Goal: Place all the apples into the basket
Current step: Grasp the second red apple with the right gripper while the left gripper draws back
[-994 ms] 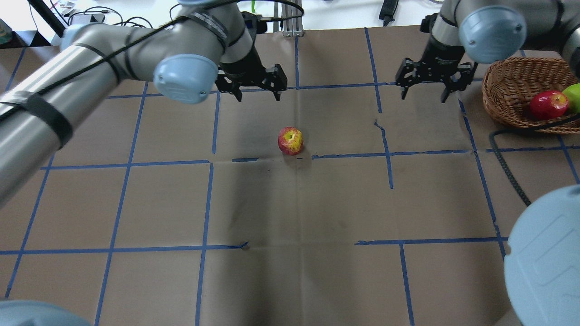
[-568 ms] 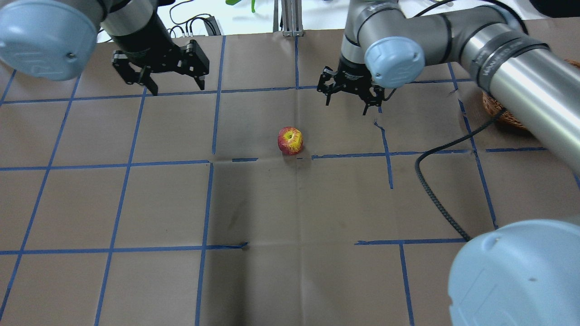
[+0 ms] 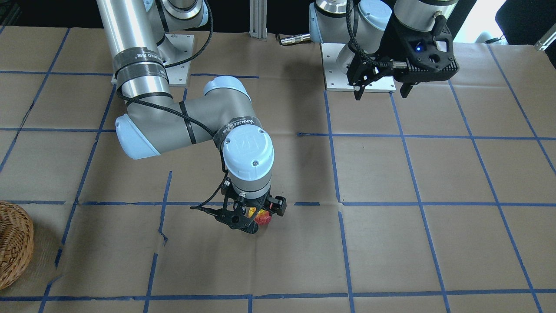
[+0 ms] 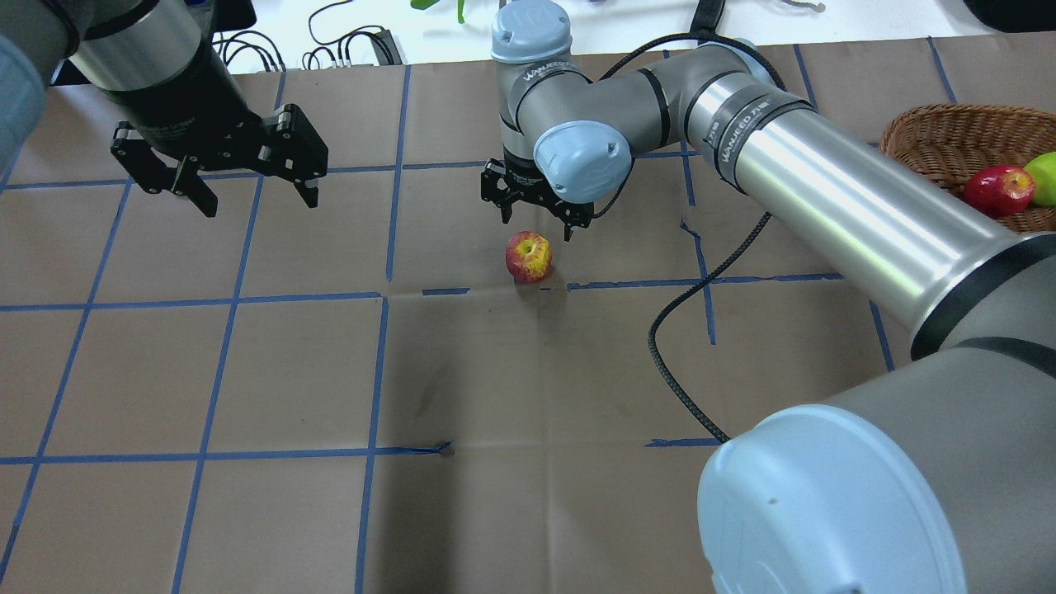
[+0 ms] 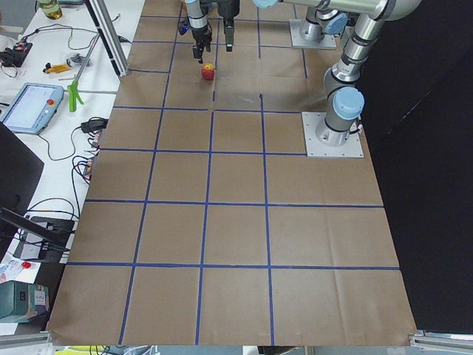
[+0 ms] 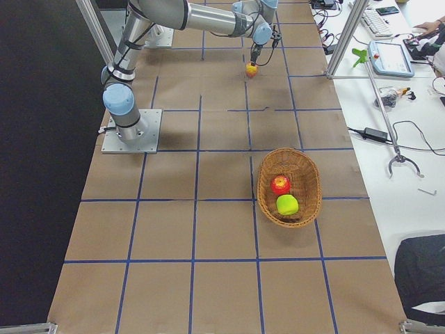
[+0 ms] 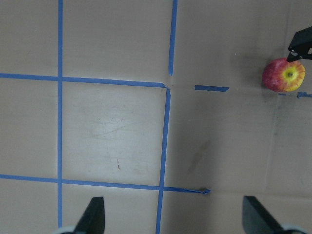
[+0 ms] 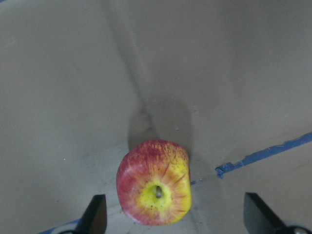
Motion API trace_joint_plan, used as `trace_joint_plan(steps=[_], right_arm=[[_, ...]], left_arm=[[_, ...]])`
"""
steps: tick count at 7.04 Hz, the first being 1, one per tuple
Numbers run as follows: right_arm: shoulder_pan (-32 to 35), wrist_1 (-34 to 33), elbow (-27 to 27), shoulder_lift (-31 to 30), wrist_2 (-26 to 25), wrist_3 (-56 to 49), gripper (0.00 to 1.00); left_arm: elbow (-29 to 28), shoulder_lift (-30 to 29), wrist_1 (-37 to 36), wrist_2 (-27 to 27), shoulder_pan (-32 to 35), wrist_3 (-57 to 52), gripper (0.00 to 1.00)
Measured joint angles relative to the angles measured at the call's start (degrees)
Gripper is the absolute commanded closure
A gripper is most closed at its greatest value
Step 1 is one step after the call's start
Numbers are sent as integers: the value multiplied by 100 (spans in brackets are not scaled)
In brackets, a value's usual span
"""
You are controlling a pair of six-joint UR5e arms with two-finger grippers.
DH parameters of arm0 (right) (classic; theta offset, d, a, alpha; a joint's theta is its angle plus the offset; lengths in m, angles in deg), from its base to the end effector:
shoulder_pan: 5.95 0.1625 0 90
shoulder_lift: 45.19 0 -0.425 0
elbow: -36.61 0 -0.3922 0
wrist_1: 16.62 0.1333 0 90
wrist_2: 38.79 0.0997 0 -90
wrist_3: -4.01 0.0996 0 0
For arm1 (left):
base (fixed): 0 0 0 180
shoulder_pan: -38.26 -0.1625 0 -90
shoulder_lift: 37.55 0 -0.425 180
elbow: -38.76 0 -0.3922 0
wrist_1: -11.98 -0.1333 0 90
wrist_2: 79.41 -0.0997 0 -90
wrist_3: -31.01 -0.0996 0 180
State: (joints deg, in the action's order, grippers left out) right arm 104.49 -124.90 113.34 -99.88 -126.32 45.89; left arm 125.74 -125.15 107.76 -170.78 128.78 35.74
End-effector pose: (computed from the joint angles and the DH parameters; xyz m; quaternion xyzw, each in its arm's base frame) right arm 0.3741 -0.6099 0.2563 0.1866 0.9817 0.0392 0.0015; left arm -0.1352 -0.4705 0.5240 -0.0367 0.9993 0.0026 0.0121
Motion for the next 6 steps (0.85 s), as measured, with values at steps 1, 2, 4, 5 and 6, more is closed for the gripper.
trace_joint_plan(steps=[1,2,4,5,6], right_arm=[[16,-88,4,110,25,15,1],[19,-185,9,216,54,14,1],[21,-264,27,366,68,-25,29],[22,-270,67,393,69,-46,58],[21,-275,107,390,69,-137,67]], left_arm=[[23,29,20,11,-32,-29,4],[44,48,23,12,-40,-36,4],[111,92,15,12,-32,-19,4],[126,104,2,13,-31,-2,3],[132,125,-6,12,-34,8,3]])
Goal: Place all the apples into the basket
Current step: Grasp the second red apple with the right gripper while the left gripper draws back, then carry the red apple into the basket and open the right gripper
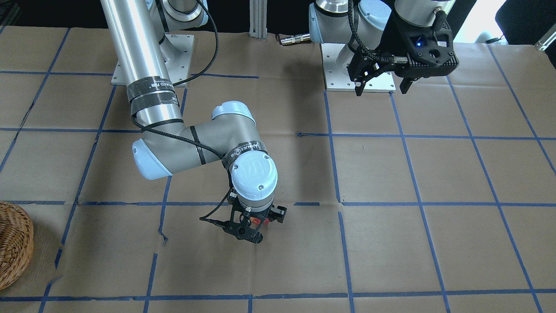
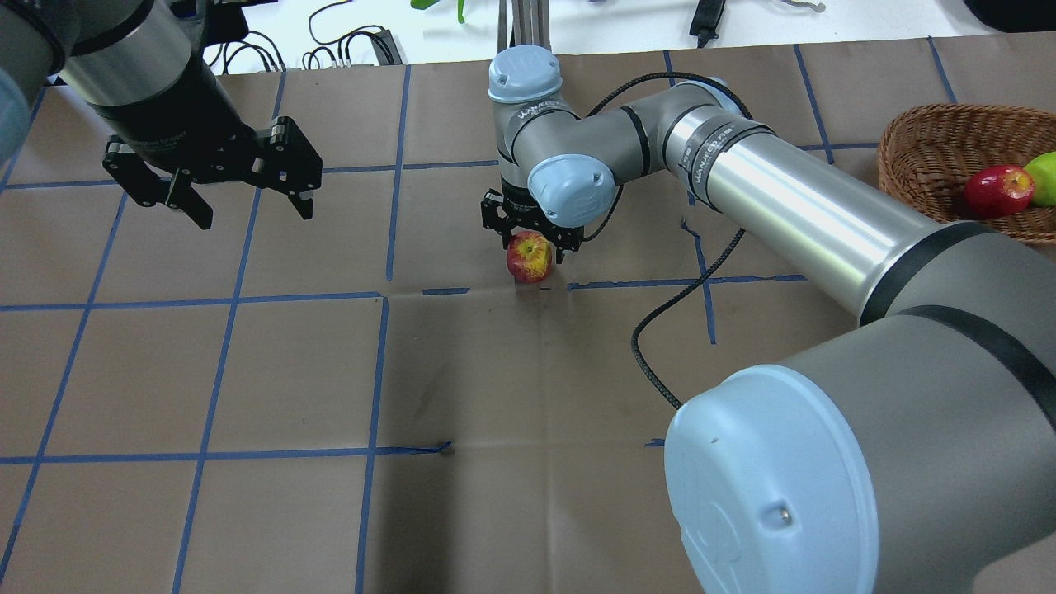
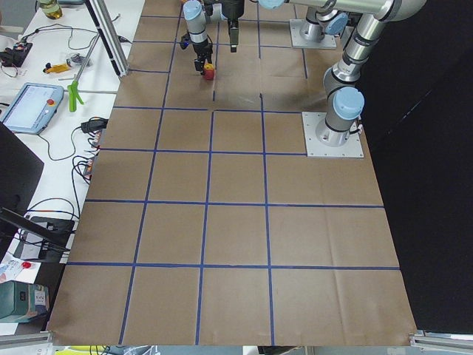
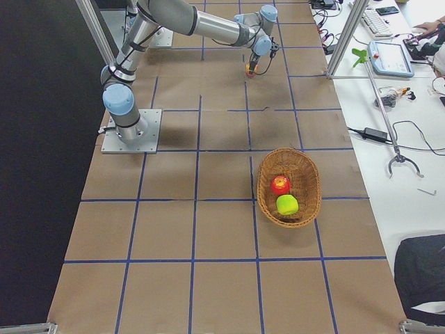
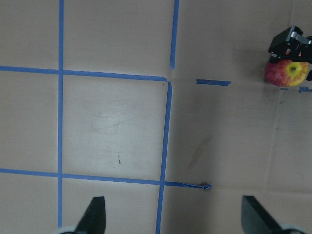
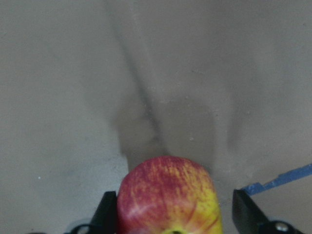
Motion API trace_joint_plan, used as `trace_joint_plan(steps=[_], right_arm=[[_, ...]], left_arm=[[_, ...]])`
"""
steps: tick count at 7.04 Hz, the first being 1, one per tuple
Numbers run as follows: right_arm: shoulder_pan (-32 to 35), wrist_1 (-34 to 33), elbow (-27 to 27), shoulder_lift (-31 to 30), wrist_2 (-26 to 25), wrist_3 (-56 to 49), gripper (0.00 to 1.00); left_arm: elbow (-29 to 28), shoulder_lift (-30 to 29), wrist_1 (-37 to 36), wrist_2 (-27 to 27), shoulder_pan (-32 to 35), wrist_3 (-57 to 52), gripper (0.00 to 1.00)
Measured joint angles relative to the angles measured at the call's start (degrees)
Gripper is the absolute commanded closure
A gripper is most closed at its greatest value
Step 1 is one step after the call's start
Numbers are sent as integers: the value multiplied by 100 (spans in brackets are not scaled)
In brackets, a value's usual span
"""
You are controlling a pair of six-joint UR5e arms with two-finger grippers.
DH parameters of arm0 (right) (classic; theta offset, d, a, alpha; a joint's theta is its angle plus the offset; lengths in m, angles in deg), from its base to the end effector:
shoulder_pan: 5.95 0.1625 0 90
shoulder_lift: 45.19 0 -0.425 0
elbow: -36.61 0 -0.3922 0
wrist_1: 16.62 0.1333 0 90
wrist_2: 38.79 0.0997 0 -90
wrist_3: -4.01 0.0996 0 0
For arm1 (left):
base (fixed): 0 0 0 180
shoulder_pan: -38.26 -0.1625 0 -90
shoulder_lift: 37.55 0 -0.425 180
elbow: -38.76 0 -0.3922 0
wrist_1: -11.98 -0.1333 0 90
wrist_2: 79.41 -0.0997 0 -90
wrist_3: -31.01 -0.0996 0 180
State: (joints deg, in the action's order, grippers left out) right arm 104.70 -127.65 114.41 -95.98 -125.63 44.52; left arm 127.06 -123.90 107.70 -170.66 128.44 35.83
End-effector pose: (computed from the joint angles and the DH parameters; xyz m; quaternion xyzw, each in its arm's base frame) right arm 0.3792 -0.6125 0.2044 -0.1736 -0.9831 -0.0589 0.0028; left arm -0.1326 -0.4621 0.5230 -0.0404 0.9991 0.0027 0.0110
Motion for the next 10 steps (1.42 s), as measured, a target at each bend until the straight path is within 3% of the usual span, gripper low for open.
trace_joint_plan(steps=[2,4,7,10], right_arm=[[-58,14,-3,-129,-20,-338,70],[-620,320,-66,-610,-76,-1219,70],[-2464,1083,-106,-1216,-305,-4120,69],[-4169,917,-84,-1169,-405,-7192,68]], left_arm=[[9,37,-8,-6,-24,2,3],[12,46,-4,-1,-98,-2,3],[19,51,-1,20,-130,-1,2],[20,40,-1,185,-148,1,2]])
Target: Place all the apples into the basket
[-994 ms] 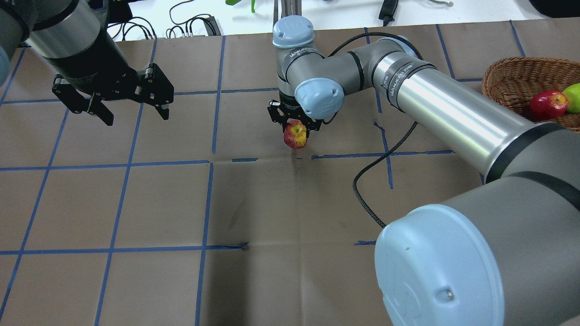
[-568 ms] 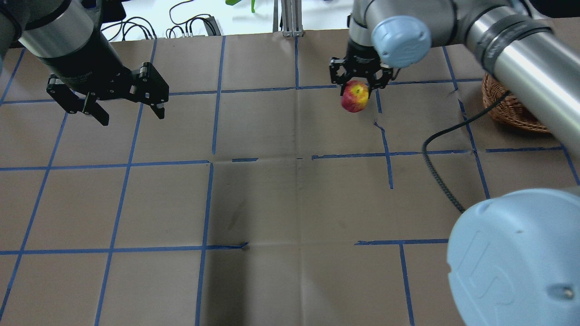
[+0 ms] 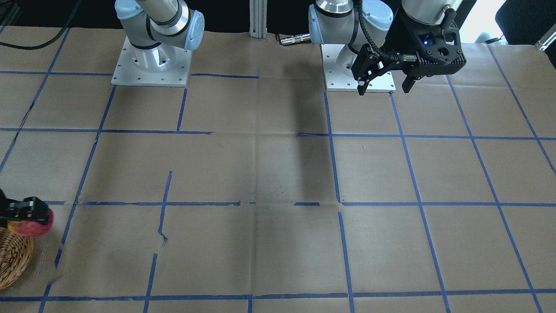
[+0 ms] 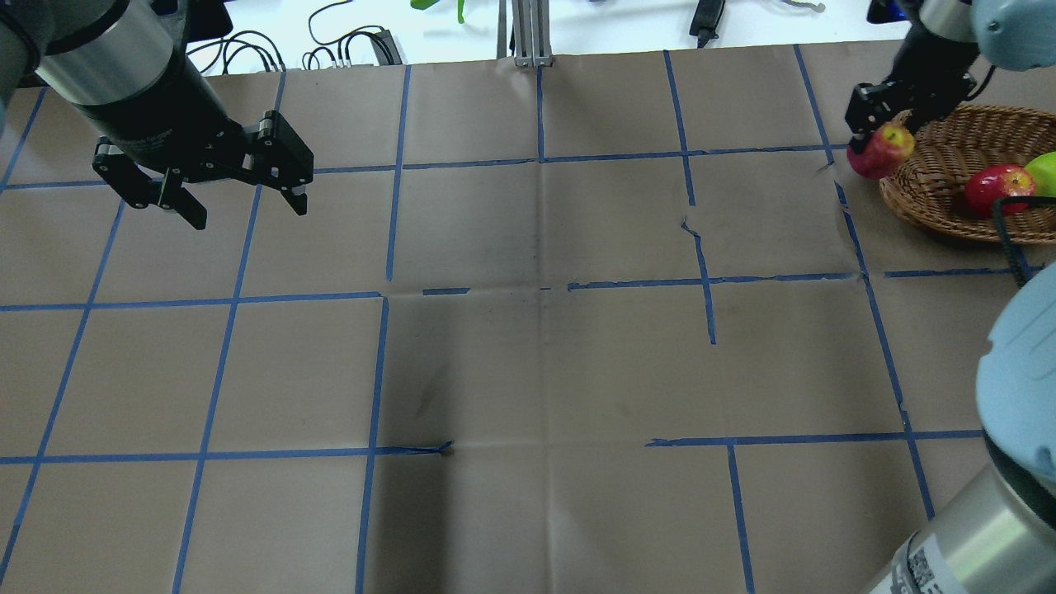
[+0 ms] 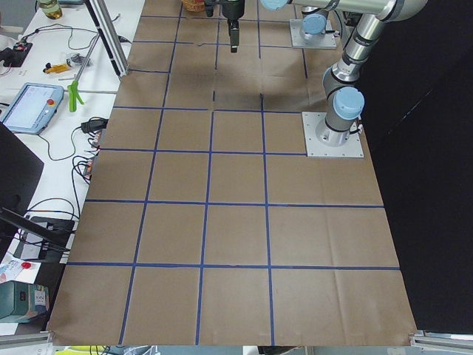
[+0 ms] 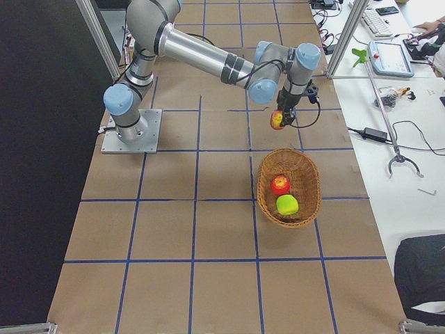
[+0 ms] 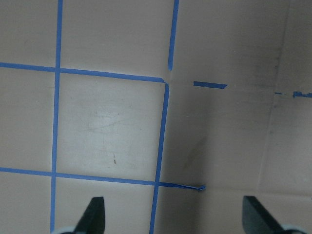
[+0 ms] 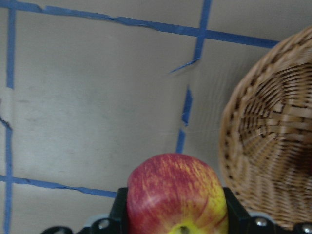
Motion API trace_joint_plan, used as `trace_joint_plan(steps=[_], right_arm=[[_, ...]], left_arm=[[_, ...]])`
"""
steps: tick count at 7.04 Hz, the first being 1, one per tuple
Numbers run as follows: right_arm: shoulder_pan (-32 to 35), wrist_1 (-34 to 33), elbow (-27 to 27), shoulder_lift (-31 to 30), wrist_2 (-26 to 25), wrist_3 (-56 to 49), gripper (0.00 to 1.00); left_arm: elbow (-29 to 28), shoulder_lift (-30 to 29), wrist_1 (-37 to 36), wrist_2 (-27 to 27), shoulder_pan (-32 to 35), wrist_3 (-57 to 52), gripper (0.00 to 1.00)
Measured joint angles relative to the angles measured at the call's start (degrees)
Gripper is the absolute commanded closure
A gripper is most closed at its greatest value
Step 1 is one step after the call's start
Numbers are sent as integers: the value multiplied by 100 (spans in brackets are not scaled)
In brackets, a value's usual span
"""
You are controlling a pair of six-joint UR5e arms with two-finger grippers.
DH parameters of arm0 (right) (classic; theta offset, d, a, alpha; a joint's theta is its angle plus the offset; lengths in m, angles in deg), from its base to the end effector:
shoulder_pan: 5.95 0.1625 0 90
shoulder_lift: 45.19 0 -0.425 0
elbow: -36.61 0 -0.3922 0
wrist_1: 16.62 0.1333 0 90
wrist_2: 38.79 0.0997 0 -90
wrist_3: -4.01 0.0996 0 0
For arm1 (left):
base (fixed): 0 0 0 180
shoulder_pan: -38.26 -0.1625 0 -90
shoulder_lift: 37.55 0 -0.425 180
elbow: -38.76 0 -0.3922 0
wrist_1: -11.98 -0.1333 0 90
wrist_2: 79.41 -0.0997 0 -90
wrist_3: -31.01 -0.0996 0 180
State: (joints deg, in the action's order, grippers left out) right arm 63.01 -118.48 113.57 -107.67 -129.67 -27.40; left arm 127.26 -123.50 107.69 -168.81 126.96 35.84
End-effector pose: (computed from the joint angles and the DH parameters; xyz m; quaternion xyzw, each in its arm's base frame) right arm -0.1180 -0.6737 0.3373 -0.0905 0.9956 0.0239 0.0032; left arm -0.1239 -0.4627 0.5245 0.0535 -0.9986 -0.0016 0.0052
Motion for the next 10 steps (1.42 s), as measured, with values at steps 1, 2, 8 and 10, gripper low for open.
trace_joint_plan(steps=[1,2,8,10], right_arm=[[-409,-346,18,138,-5,-709,67],[-761,-719,18,342,3,-1328,65],[-1106,-1154,390,699,37,-1278,0],[-1072,-1126,339,629,42,-1255,0]], left_arm=[[0,-9,0,-2,-5,-26,2],[0,-20,-2,-14,-8,-50,2],[-6,-109,-24,-45,-19,-79,3],[-1,-149,-26,-43,-22,-79,4]])
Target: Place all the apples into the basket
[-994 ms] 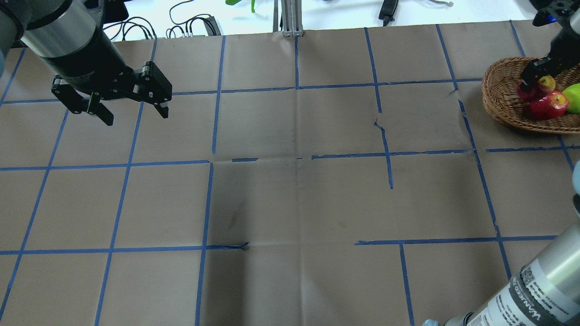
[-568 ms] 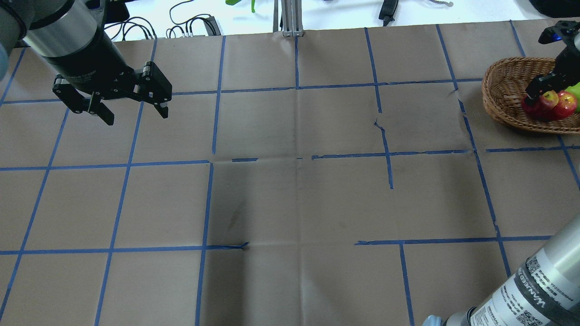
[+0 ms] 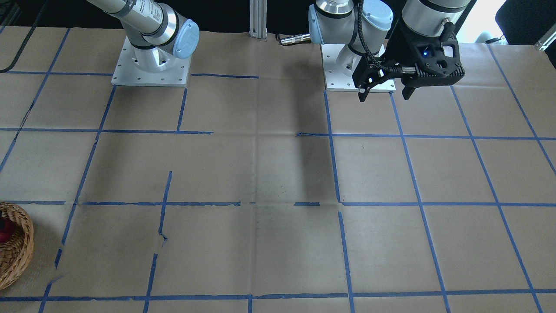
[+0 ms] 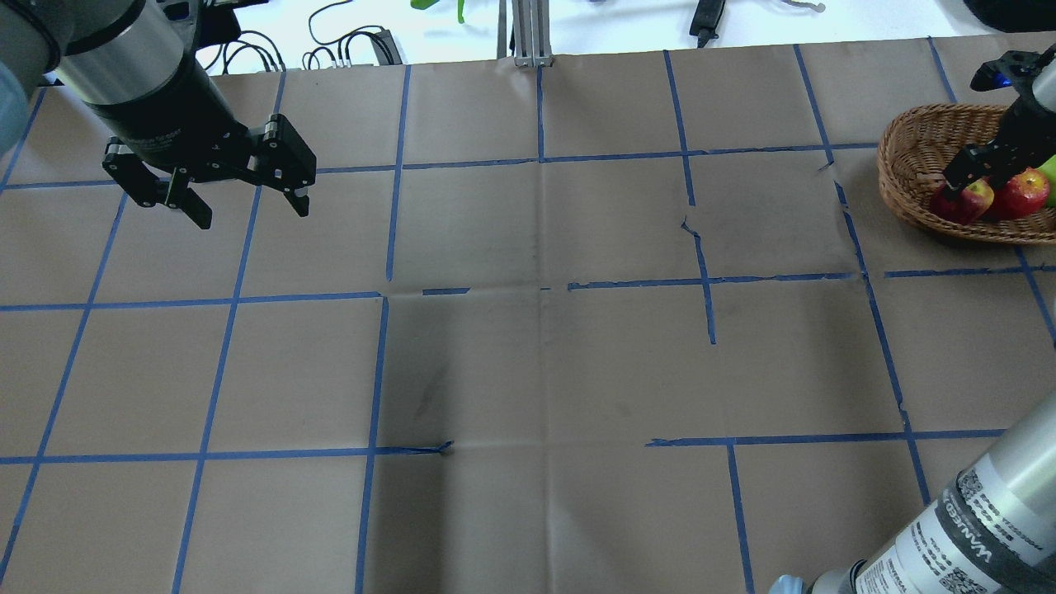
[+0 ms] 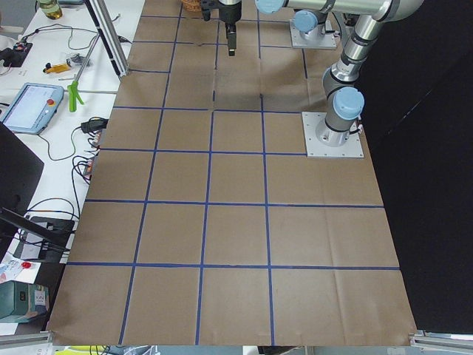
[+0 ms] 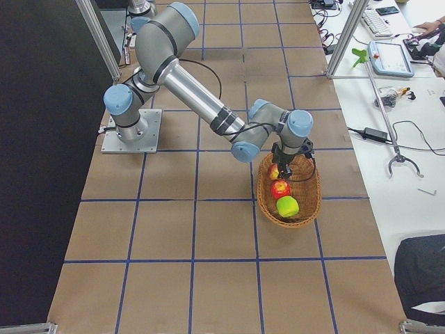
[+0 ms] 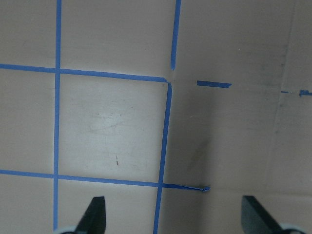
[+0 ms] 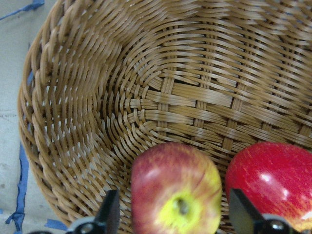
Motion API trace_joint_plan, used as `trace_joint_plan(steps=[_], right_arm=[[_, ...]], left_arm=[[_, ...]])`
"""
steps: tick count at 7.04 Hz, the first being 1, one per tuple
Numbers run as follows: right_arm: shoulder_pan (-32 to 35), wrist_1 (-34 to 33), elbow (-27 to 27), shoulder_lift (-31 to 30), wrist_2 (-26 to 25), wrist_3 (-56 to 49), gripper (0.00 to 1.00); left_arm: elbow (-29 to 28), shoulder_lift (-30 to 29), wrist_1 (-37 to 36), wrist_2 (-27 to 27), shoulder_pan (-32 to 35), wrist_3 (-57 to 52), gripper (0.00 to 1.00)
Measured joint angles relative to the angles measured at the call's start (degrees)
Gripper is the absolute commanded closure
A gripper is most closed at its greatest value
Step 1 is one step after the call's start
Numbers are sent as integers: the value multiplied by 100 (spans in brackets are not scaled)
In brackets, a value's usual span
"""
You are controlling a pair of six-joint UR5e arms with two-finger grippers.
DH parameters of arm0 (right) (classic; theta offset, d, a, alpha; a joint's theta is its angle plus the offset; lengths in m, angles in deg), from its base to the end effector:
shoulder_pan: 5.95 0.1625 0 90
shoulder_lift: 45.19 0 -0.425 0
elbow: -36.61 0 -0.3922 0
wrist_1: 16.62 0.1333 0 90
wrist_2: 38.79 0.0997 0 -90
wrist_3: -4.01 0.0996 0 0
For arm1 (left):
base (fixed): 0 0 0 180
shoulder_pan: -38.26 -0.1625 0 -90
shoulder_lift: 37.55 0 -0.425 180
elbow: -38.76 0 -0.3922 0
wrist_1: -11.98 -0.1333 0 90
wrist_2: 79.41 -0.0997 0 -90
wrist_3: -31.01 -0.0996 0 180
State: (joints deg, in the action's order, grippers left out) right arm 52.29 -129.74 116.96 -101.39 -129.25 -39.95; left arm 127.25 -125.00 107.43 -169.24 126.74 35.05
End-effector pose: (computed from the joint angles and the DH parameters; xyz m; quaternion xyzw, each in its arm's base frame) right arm -0.2517 -0.6583 0.2538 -0.1063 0.9943 0.0096 0.0023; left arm -0.1211 -0.4729 0.5129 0.0485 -0.9987 -0.0122 0.0012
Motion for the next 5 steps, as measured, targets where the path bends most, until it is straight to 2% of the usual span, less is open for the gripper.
trace_joint_plan(steps=[2,5], right_arm=[[293,660,-107,-472,-45,272,0],[1110,2486,-107,-1937,-46,2328,0]], left_arm=[[1,-16,-22,-4,-5,0,4],[8,-28,-46,-50,-11,0,4]])
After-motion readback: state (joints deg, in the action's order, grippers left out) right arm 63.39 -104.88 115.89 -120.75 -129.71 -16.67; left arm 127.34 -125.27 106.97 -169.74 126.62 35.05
